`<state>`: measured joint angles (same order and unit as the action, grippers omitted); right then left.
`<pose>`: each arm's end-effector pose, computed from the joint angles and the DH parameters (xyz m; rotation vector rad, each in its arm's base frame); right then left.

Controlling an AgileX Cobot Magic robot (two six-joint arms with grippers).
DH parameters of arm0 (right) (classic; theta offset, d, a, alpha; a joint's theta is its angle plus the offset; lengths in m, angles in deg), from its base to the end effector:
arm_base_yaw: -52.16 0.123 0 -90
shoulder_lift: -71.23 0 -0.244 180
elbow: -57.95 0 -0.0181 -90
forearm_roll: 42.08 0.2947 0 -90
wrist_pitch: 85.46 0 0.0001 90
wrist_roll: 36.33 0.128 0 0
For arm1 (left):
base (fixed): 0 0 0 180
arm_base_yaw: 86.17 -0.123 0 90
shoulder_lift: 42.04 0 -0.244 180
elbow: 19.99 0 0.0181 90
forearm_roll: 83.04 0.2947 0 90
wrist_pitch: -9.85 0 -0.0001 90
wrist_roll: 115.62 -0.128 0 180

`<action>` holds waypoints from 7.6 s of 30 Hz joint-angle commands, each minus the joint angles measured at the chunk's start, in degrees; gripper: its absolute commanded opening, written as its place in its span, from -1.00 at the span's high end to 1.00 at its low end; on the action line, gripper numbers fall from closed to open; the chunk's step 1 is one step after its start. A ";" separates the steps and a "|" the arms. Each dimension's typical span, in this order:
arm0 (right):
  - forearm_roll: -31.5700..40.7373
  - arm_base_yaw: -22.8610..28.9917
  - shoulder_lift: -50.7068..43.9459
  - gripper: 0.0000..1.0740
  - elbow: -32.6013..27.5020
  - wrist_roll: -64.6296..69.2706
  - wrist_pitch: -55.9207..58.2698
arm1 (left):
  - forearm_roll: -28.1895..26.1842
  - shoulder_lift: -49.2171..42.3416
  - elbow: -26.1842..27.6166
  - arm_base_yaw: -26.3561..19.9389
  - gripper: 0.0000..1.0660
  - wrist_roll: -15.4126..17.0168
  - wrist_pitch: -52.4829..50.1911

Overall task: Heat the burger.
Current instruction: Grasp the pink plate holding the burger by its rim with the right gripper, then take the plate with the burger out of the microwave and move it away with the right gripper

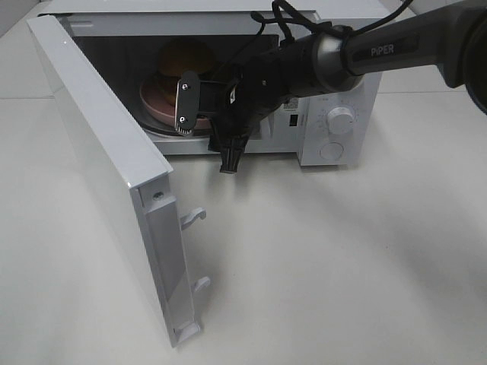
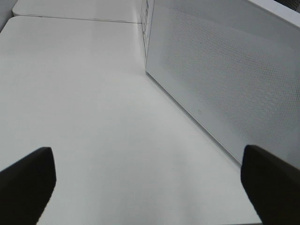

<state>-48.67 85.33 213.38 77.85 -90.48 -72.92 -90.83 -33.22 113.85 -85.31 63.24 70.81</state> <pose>0.4558 0.2941 0.0407 -1.7187 1.6264 -0.2626 0.1041 -0.0167 0.2891 0.0437 2.0193 -0.1589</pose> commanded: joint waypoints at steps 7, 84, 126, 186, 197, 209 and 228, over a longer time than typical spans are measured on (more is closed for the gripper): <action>1.83 -0.06 -0.92 0.96 0.29 -0.57 4.30 | 0.06 -0.69 -0.17 -0.29 -0.88 0.29 0.06; -8.82 0.00 -30.60 1.00 -44.40 -14.09 -23.09 | 0.06 -0.69 -0.17 -0.29 -0.88 0.29 0.06; -8.77 0.00 -62.28 1.00 -66.41 -9.28 -15.01 | 0.06 -0.69 -0.17 -0.29 -0.88 0.29 0.06; -35.70 0.00 -83.25 1.00 -68.53 47.38 44.58 | 0.06 -0.69 -0.17 -0.29 -0.88 0.29 0.06; -39.30 0.00 -71.22 0.97 -68.53 64.57 44.46 | 0.06 -0.69 -0.17 -0.29 -0.88 0.29 0.06; -39.25 -0.11 -58.27 0.95 -66.86 81.53 44.35 | 0.06 -0.69 -0.17 -0.29 -0.88 0.29 0.06; -40.22 -10.31 -37.87 0.89 -60.39 97.12 38.96 | 0.06 -0.69 -0.17 -0.29 -0.88 0.29 0.06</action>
<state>-86.09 75.36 175.39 17.18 5.72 -35.79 -90.83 -33.22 113.85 -85.31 63.24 70.81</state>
